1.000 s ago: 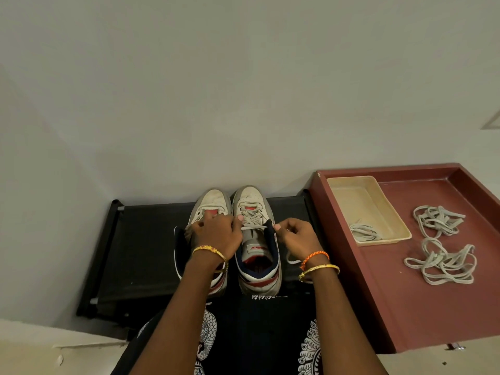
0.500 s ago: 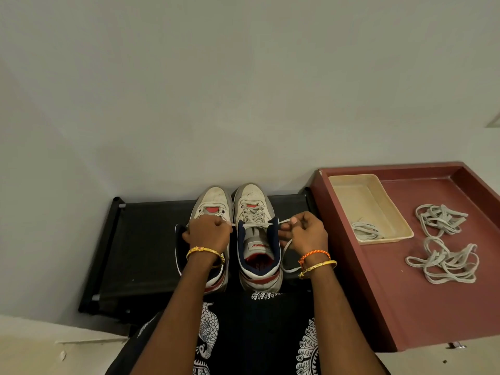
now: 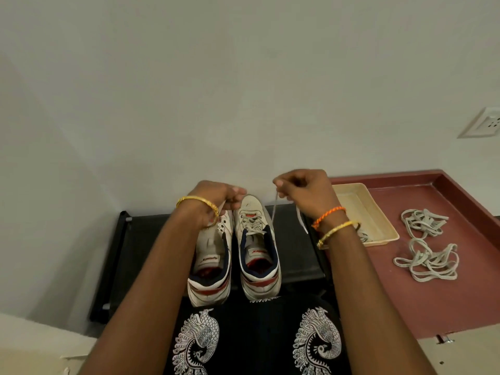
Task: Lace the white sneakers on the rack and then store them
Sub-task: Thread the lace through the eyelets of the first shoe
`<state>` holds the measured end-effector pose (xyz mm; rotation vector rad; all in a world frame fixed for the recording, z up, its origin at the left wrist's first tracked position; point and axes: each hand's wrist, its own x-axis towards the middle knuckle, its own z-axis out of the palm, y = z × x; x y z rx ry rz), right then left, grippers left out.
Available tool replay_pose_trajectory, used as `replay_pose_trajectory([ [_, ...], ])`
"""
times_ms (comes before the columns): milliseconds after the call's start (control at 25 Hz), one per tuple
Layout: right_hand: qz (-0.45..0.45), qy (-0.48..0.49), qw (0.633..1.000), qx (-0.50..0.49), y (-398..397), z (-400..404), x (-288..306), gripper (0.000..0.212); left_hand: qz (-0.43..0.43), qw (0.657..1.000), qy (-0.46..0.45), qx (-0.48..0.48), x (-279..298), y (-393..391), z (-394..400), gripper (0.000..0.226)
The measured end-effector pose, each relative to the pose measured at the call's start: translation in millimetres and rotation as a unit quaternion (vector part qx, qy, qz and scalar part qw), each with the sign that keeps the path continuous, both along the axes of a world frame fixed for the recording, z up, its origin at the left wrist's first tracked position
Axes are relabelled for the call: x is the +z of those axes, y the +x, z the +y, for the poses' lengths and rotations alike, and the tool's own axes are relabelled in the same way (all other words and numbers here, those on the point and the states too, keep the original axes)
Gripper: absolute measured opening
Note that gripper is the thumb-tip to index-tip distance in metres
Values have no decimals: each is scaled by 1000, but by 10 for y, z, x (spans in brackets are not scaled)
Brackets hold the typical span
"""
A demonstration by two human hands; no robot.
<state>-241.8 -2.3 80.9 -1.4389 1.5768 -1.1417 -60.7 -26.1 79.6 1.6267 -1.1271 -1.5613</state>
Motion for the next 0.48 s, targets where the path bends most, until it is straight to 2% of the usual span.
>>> replay_pose_trajectory([
  [80, 60, -29, 997, 37, 89, 12, 304, 15, 23, 997, 42, -61, 262, -89, -40, 22],
  [200, 163, -63, 981, 84, 245, 42, 592, 12, 80, 976, 154, -127, 444, -225, -71, 57],
  [280, 196, -97, 969, 115, 336, 118, 744, 13, 102, 969, 184, -127, 492, -257, -49, 64],
  [320, 154, -111, 975, 120, 356, 173, 801, 12, 105, 969, 187, -120, 501, -252, -35, 56],
  [400, -14, -106, 992, 70, 298, 258, 828, 7, 104, 969, 188, -119, 521, -207, -6, 34],
  [440, -70, -77, 994, 19, 254, 282, 774, 8, 103, 970, 188, -117, 519, -177, -2, 30],
  [480, -74, -20, 997, -29, 226, 296, 673, 11, 106, 970, 186, -114, 510, -156, 1, 29],
])
